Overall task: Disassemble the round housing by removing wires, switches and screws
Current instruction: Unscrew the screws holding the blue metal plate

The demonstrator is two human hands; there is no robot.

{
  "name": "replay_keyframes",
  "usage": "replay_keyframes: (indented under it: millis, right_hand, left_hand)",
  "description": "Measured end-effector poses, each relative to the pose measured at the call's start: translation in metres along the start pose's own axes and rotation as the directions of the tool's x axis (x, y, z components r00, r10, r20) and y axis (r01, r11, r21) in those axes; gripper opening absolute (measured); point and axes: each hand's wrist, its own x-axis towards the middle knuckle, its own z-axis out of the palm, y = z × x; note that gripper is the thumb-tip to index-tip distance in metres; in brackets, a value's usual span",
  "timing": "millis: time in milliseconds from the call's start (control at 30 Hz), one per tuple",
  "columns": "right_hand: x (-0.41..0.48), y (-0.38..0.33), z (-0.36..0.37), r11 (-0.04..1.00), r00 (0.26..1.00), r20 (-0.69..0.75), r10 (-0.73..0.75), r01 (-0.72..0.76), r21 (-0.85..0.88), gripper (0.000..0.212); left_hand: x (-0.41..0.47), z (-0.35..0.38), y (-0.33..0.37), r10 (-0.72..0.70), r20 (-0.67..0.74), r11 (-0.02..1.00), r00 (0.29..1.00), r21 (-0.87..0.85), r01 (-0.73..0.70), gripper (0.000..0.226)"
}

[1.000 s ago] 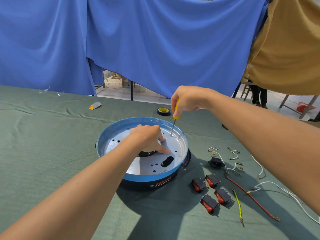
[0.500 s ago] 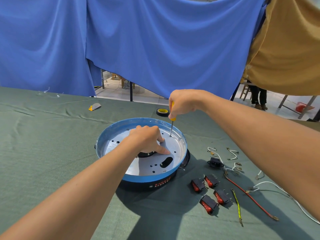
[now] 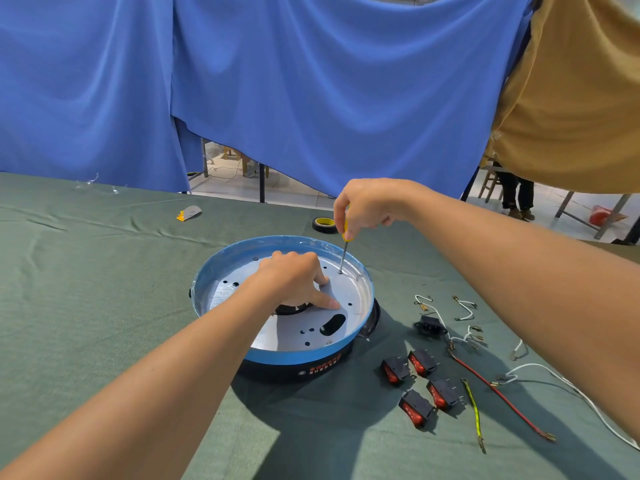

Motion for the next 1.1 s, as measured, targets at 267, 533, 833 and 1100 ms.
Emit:
replay_keyframes:
  millis: [267, 533, 833, 1100]
  right_hand:
    - [0.001, -0.0022, 0.0028, 0.982, 0.993, -0.101, 0.067, -0.083, -0.167, 0.04]
    - [-0.0012, 0.002, 0.0012, 0.999, 0.999, -0.038, 0.027, -0.028, -0.025, 0.031]
    - [-0.0031, -0.0019, 0.0, 0.991, 0.993, -0.101, 0.064, -0.075, -0.107, 0.027]
    - [-0.0002, -0.0026, 0.0036, 0.996, 0.989, -0.135, 0.065, -0.073, -0.059, 0.05]
  left_hand:
    - [0.0023, 0.0018, -0.0014, -0.002, 0.001, 1.0, 1.0, 0.011, 0.002, 0.074]
    - [0.0021, 0.0023, -0.0011, 0.004, -0.006, 1.0, 1.0, 0.012, -0.003, 0.073]
    - [0.0001, 0.0, 0.0002, -0.003, 0.007, 1.0, 1.0, 0.006, 0.003, 0.071]
    - [-0.001, 0.0004, 0.0006, -0.005, 0.001, 1.0, 1.0, 0.009, 0.005, 0.073]
